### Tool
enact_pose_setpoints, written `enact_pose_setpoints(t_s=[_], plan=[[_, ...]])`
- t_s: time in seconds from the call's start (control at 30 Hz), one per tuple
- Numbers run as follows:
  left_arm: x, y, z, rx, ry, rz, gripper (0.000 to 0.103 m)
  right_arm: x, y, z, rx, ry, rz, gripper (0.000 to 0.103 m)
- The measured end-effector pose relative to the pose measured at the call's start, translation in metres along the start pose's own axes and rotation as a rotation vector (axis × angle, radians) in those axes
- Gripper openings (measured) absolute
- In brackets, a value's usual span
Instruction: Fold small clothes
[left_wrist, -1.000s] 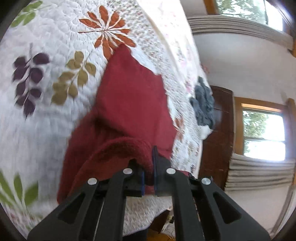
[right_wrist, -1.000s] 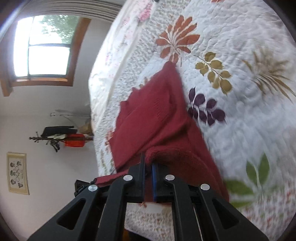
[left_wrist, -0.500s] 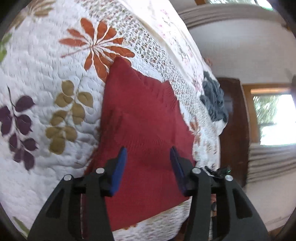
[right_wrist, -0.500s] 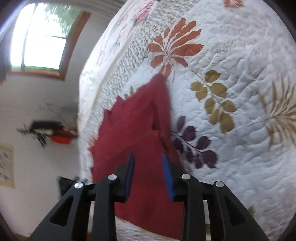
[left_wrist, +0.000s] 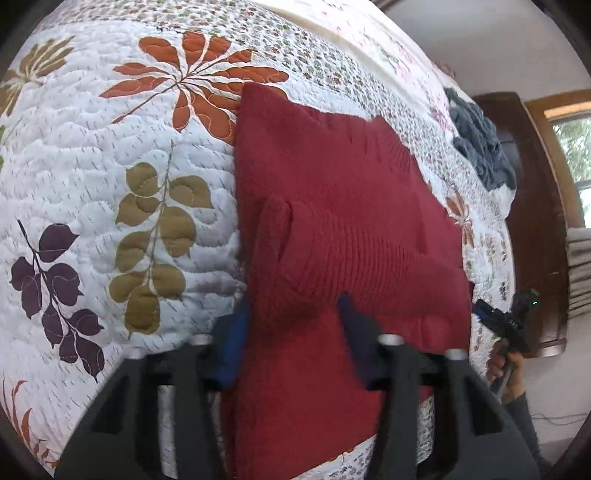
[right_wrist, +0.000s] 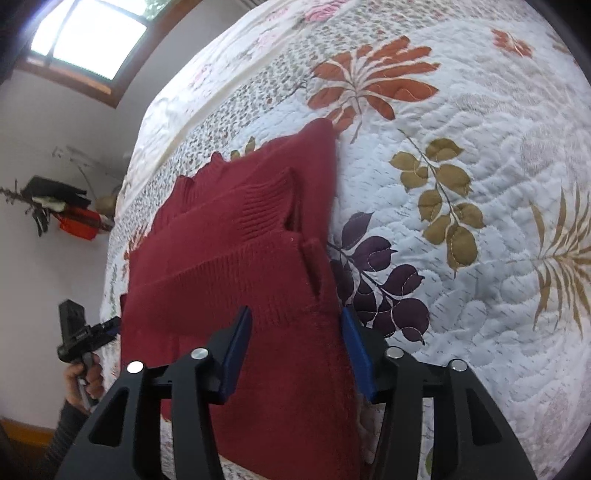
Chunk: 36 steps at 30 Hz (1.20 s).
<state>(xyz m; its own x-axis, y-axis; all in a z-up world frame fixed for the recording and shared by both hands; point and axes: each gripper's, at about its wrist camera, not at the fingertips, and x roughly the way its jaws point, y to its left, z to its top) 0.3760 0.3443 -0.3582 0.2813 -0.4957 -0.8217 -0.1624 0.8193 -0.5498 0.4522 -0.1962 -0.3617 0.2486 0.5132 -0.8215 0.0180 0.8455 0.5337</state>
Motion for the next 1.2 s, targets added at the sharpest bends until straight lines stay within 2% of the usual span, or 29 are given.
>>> enact_pose_setpoints(t_s=[0.03,0.07,0.1,0.27,0.47,0.7,0.83,0.93,1.2], plan=[[-0.001,-0.001,-0.001,0.011,-0.007,0.017,0.014,-0.001,0.004,-0.002,-0.021,-0.002,-0.01,0.03],[-0.003,-0.001,-0.002,0.017,-0.018,0.013,0.01,-0.002,0.009,-0.003,-0.051,-0.011,-0.028,0.019],[-0.006,-0.002,-0.004,0.021,-0.028,0.004,0.01,-0.004,0.013,-0.004,-0.076,-0.019,-0.043,0.012],[-0.025,-0.016,-0.018,0.079,-0.107,0.032,0.009,-0.017,0.027,-0.018,-0.152,-0.087,-0.076,0.009],[-0.055,-0.039,-0.034,0.122,-0.216,0.016,0.009,-0.043,0.036,-0.03,-0.181,-0.166,-0.069,0.008],[-0.094,-0.082,-0.033,0.246,-0.327,0.007,0.008,-0.079,0.057,-0.019,-0.216,-0.268,-0.062,0.007],[-0.108,-0.1,-0.009,0.289,-0.369,0.006,0.008,-0.093,0.071,0.005,-0.224,-0.328,-0.052,0.007],[-0.112,-0.106,0.023,0.294,-0.383,0.006,0.008,-0.092,0.082,0.037,-0.233,-0.35,-0.057,0.007],[-0.076,-0.09,0.116,0.215,-0.351,0.034,0.007,-0.058,0.087,0.12,-0.187,-0.334,-0.073,0.007]])
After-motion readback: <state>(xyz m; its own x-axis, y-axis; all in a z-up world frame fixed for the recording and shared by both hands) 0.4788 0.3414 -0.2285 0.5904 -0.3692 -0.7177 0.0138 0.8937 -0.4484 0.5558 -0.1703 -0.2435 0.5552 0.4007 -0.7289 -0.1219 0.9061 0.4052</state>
